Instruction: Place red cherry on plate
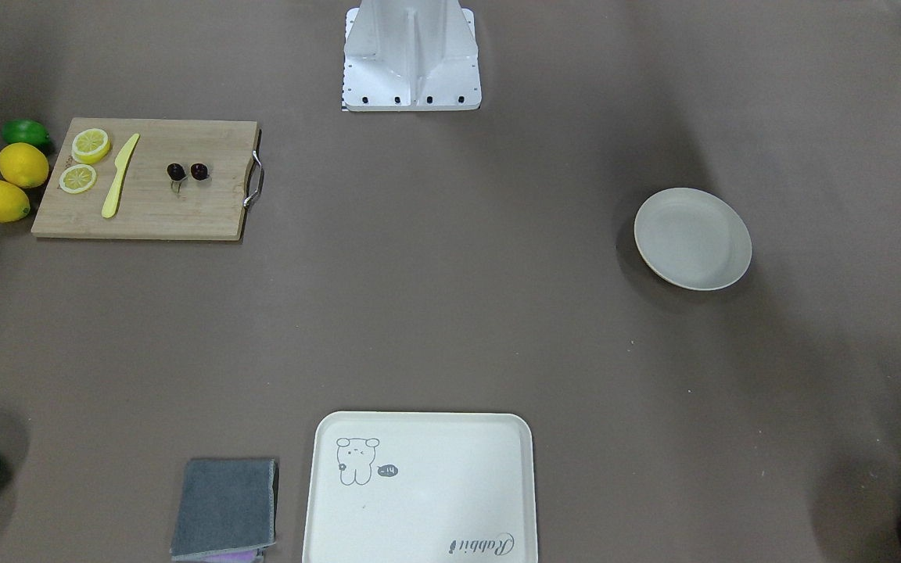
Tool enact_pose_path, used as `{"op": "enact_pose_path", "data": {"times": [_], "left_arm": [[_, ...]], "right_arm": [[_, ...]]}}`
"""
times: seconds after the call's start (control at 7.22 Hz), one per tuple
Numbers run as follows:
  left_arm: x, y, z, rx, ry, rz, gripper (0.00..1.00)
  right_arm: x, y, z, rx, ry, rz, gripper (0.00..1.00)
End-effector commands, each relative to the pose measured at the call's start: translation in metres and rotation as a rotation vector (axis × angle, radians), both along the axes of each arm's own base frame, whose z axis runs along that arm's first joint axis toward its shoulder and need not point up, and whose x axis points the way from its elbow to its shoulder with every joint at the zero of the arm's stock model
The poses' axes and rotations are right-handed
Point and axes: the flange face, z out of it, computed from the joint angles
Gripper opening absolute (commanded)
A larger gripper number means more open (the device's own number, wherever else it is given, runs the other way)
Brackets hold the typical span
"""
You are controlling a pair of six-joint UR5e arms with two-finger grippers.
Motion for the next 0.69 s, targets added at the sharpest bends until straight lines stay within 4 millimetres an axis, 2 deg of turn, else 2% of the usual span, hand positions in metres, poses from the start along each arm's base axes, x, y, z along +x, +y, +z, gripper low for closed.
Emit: {"op": "enact_pose_path", "data": {"times": [0.0,0.14,0.28,0.42,0.55], "left_arm": [[0.001,0.004,-0.001,-0.001,0.019,-0.013,0.98],[0.002,0.007,0.003,-0.017,0.040,-0.009,0.98],[0.003,0.009,0.017,-0.096,0.043,-0.010,0.98],[0.003,0.007,0.019,-0.170,0.042,-0.005,0.98],[0.004,0.007,0.008,-0.159,0.044,-0.001,0.98]], "right_arm": [[0.005,-0.001,-0.004,0.006,0.002,0.014,1.00],[0.006,-0.005,-0.011,0.004,0.005,0.014,1.00],[0.007,-0.013,-0.017,-0.015,0.000,0.014,1.00],[0.007,-0.016,-0.018,-0.018,0.000,0.015,1.00],[0.007,-0.022,-0.023,-0.011,-0.002,0.020,1.00]]}}
